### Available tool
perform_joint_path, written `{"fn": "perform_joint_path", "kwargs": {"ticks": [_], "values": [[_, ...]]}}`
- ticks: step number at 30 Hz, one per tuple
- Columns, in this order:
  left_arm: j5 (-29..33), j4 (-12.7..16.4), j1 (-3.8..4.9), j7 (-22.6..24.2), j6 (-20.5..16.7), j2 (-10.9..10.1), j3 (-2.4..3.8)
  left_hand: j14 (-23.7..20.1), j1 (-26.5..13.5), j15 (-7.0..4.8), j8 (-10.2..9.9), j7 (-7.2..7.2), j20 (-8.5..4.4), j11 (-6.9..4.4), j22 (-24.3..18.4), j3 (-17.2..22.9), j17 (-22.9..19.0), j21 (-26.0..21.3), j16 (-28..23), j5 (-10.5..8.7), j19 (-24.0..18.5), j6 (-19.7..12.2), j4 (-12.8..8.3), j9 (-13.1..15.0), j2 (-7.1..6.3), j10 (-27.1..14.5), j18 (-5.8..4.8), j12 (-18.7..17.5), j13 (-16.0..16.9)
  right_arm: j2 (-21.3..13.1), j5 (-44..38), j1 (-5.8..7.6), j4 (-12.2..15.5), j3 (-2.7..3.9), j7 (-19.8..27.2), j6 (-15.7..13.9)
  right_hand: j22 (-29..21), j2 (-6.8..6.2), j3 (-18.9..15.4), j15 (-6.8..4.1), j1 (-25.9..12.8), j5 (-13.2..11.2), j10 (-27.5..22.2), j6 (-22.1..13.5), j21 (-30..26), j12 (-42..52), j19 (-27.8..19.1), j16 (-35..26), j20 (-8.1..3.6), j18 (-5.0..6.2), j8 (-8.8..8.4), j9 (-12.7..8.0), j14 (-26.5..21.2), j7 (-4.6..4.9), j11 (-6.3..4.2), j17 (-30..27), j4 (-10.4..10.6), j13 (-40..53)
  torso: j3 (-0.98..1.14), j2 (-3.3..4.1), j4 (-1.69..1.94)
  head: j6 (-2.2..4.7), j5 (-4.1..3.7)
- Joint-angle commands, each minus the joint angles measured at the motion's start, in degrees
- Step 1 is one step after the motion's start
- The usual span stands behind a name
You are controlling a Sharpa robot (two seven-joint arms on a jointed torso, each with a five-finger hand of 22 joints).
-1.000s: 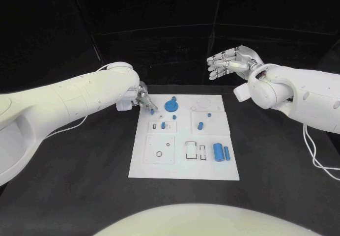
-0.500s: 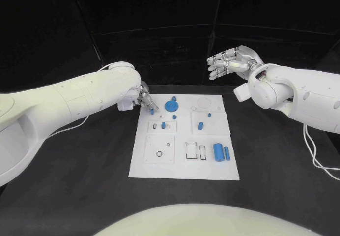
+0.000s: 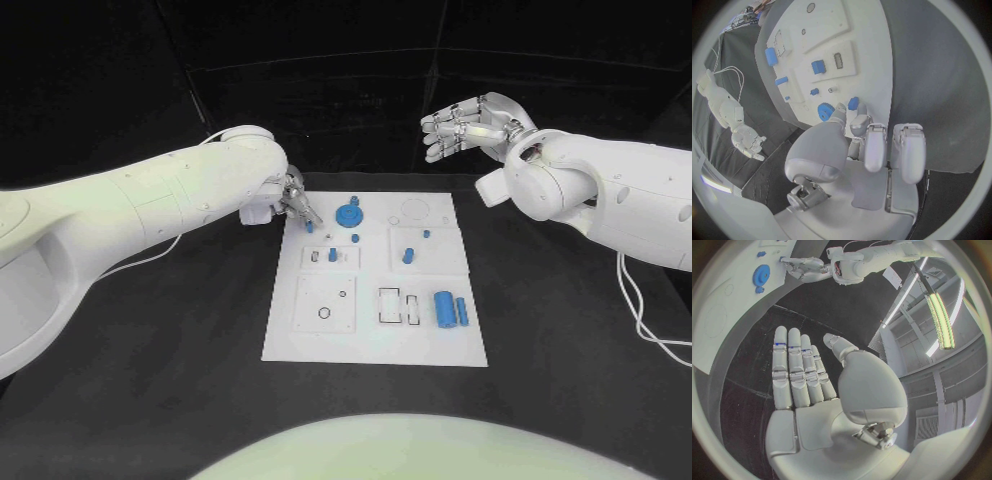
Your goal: Assemble the parts on the task board
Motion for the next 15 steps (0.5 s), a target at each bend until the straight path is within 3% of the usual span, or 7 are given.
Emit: {"fn": "perform_joint_path", "kwargs": {"ticks": [1,5,15], "values": [[-0.53,-0.04,0.07,0.23,0.98,0.02,0.01,4.28,0.75,0.02,-0.07,-0.03,0.24,-0.04,11.67,-0.07,8.71,0.08,0.38,-0.03,4.29,0.43,-0.46,-0.1,-0.03,-0.01,-0.42,-0.07,0.12,0.07,0.28,0.12,0.0,0.04,0.53,0.13,-0.07,0.14,0.03,0.19,0.2,0.34,0.01,-0.39,-0.2,-0.37,0.3,-0.32,0.06,0.3,0.13,0.02,0.04,0.06,0.15,0.07,0.13,-0.09,0.0,0.02,-0.01,-0.03,0.06],[-0.53,-0.04,0.07,0.28,0.82,-0.05,0.01,4.28,1.47,-0.04,-0.02,-0.1,0.2,-0.12,11.7,0.29,8.72,0.1,0.38,-0.02,4.3,0.65,-0.92,-0.14,0.65,0.01,-0.43,-0.09,0.11,0.07,0.28,0.12,0.0,0.04,0.53,0.12,-0.07,0.14,0.03,0.19,0.2,0.34,0.01,-0.39,-0.2,-0.37,0.3,-0.32,0.06,0.3,0.13,0.02,0.04,0.06,0.15,0.07,0.13,-0.09,0.0,0.0,0.01,-0.16,0.01],[-0.53,0.12,0.07,0.9,0.1,-0.11,0.01,4.29,6.57,-0.66,0.85,-1.1,-0.26,-1.0,11.92,4.03,8.75,0.22,0.41,-0.01,4.39,1.62,-4.61,0.32,4.29,0.15,-0.47,-0.22,0.19,0.13,0.28,0.12,-0.06,0.04,0.58,0.16,-0.07,0.14,0.03,0.19,0.2,0.34,0.01,-0.39,-0.2,-0.37,0.3,-0.32,0.06,0.3,0.13,0.02,0.04,0.06,0.15,0.07,0.13,-0.09,0.0,0.0,0.0,-0.26,0.08]]}}
